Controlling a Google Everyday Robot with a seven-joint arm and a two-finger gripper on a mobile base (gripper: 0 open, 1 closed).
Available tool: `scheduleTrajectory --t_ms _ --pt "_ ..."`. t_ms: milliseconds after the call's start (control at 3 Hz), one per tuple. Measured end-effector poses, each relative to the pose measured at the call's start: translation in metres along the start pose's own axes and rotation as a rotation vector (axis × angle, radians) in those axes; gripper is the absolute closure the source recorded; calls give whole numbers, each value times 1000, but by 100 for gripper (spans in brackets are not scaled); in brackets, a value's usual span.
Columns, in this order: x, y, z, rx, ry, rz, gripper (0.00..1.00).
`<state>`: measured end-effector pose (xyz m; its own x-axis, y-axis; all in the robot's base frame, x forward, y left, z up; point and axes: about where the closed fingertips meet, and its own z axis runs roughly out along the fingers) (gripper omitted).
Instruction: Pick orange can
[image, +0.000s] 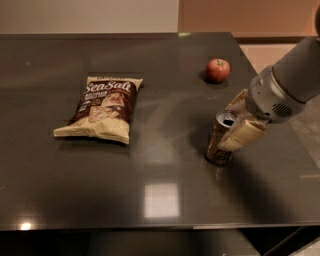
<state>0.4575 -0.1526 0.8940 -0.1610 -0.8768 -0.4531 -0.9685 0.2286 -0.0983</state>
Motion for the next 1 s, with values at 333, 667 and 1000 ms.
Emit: scheduleTrajectory --t_ms 333,667,1000 --pt "-6 3 -5 -6 -24 3 65" --pt "-19 2 -20 -14 -29 -4 88" --pt "-37 0 -43 -14 -40 -18 100"
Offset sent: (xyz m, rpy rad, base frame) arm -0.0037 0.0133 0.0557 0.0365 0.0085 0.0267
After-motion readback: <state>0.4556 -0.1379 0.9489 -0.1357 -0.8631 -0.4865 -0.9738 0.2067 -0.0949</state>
